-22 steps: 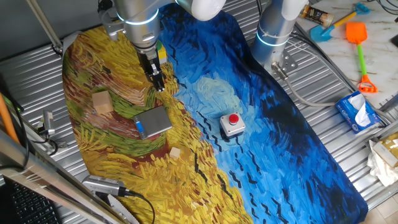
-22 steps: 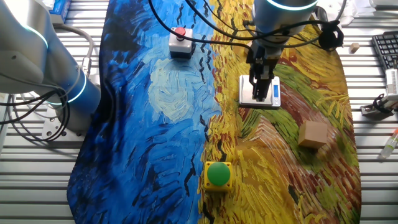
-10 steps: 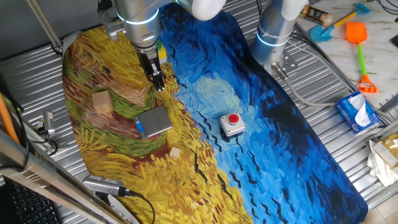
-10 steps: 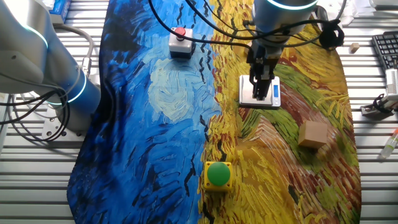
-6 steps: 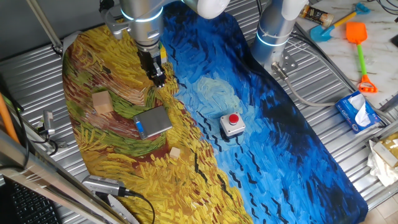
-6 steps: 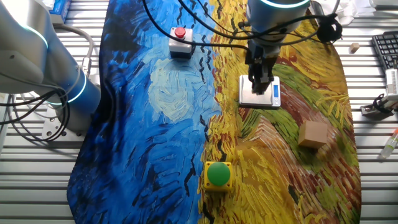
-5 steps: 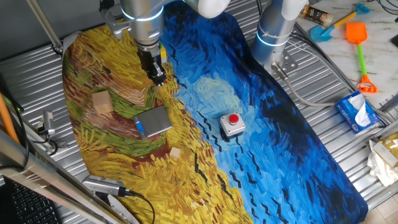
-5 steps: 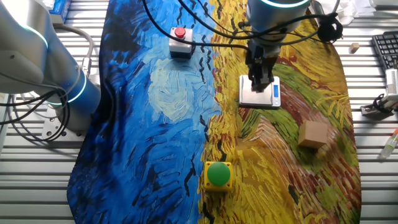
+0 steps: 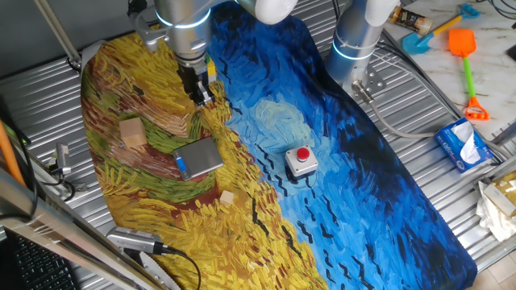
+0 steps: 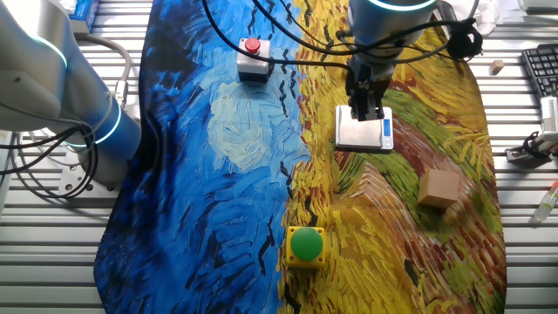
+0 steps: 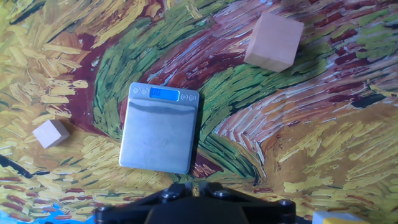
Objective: Place the block on the scale
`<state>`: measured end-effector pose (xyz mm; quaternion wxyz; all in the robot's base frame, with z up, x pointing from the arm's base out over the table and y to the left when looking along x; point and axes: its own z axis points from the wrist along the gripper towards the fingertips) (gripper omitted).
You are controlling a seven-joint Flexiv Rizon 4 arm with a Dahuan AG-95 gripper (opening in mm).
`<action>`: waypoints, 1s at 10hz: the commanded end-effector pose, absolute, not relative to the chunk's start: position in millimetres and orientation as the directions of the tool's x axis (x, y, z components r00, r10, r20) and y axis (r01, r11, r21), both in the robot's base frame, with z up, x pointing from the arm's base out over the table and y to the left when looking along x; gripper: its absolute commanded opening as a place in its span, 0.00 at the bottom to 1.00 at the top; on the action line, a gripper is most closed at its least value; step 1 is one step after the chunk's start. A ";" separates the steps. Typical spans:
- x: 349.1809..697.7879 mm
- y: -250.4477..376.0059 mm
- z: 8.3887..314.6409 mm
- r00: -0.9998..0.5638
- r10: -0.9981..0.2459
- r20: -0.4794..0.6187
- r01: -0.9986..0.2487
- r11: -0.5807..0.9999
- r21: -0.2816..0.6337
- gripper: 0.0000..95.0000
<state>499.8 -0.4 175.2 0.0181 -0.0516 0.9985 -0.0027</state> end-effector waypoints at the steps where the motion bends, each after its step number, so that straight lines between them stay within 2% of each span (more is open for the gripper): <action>1: 500.3 -0.4 174.8 -0.994 -0.104 -0.035 -0.104 0.995 -0.008 0.00; 10: 500.8 0.1 175.6 -0.996 -0.081 -0.037 -0.080 0.997 -0.010 0.00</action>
